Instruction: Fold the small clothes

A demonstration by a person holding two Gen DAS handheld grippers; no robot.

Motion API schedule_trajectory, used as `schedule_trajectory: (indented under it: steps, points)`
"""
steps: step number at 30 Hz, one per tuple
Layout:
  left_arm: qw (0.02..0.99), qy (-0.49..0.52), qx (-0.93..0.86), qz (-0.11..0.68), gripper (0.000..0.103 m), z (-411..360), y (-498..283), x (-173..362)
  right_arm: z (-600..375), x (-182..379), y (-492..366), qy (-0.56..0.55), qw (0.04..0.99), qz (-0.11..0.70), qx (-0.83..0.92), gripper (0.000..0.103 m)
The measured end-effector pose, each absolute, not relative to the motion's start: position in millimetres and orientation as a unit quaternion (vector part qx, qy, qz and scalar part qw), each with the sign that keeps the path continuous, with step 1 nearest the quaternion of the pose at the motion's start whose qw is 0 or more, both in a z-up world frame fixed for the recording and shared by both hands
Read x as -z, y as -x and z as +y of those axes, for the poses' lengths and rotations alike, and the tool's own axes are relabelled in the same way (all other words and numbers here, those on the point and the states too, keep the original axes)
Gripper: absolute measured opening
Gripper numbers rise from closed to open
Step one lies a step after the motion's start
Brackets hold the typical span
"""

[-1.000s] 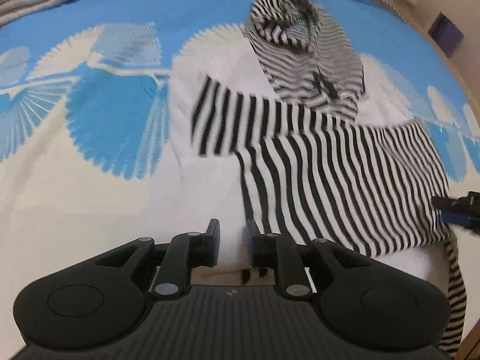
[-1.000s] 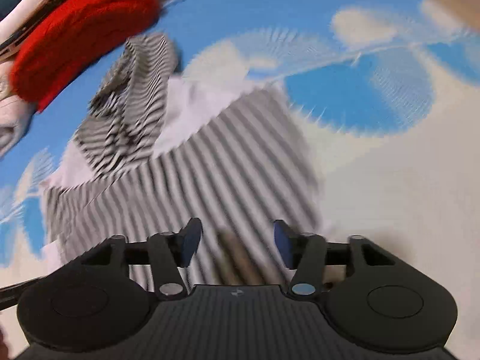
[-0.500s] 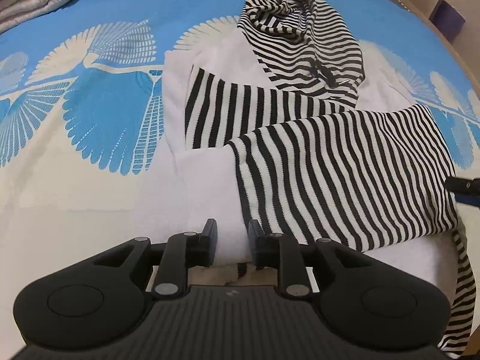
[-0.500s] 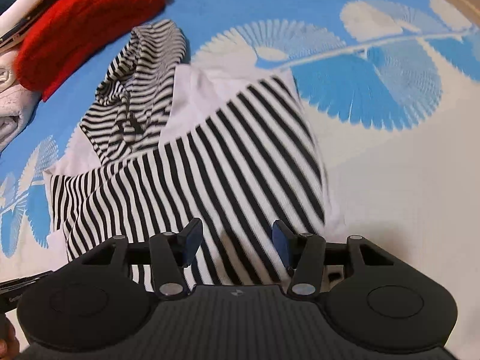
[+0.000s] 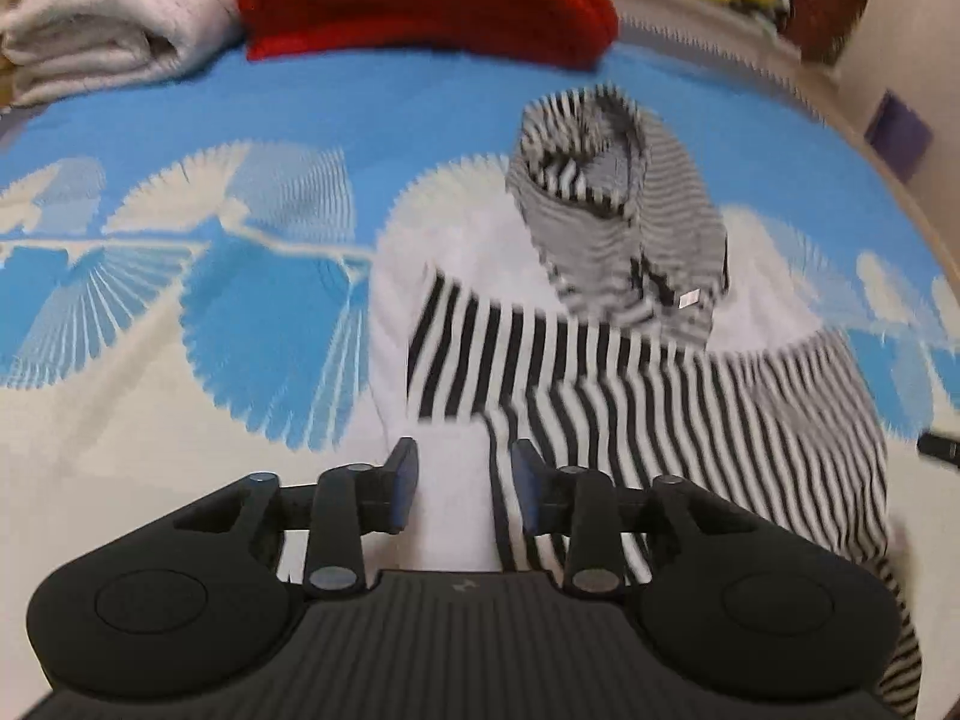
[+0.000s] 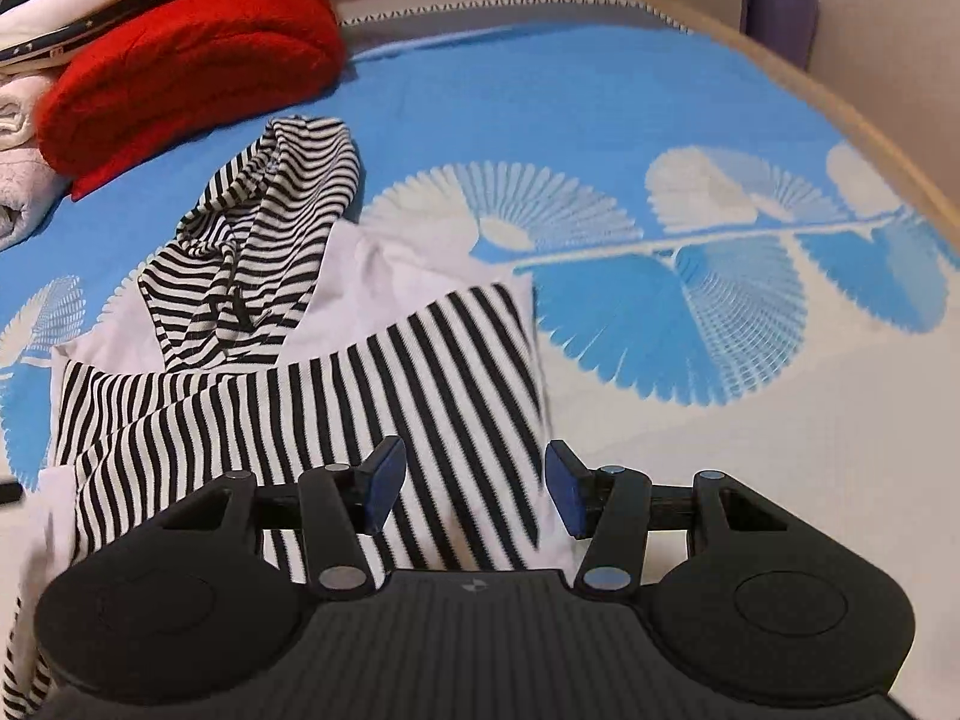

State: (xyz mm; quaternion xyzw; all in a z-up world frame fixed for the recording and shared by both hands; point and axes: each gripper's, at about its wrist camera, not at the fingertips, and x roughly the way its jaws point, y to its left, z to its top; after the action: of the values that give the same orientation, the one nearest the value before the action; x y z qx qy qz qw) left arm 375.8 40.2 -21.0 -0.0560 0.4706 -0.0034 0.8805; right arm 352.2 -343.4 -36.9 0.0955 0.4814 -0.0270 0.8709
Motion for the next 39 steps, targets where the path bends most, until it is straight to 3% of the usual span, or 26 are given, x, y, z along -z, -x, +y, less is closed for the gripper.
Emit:
schedule_trajectory:
  steps: [9, 20, 23, 25, 28, 33, 39]
  points:
    - [0.919, 0.059, -0.026, 0.39, 0.069, 36, -371, 0, -363, 36, -344, -0.08, 0.875, 0.476, 0.04, 0.053]
    - [0.927, 0.061, -0.048, 0.367, 0.07, 38, -382, -3, -376, 33, -342, -0.078, 0.876, 0.474, 0.039, 0.053]
    - [0.935, 0.032, -0.048, 0.35, 0.06, 35, -385, -11, -378, 28, -343, -0.082, 0.878, 0.469, 0.039, 0.053]
    - [0.939, 0.015, -0.045, 0.339, 0.041, 35, -387, -16, -379, 24, -345, -0.083, 0.881, 0.465, 0.039, 0.053]
    - [0.942, 0.018, -0.039, 0.333, 0.026, 40, -390, -23, -381, 19, -348, -0.077, 0.886, 0.456, 0.041, 0.053]
    - [0.933, 0.037, -0.035, 0.357, 0.025, 42, -403, -33, -383, 14, -353, -0.06, 0.891, 0.448, 0.046, 0.053]
    - [0.884, 0.097, -0.019, 0.456, 0.025, 31, -477, -9, -386, 7, -355, -0.067, 0.895, 0.439, 0.04, 0.05]
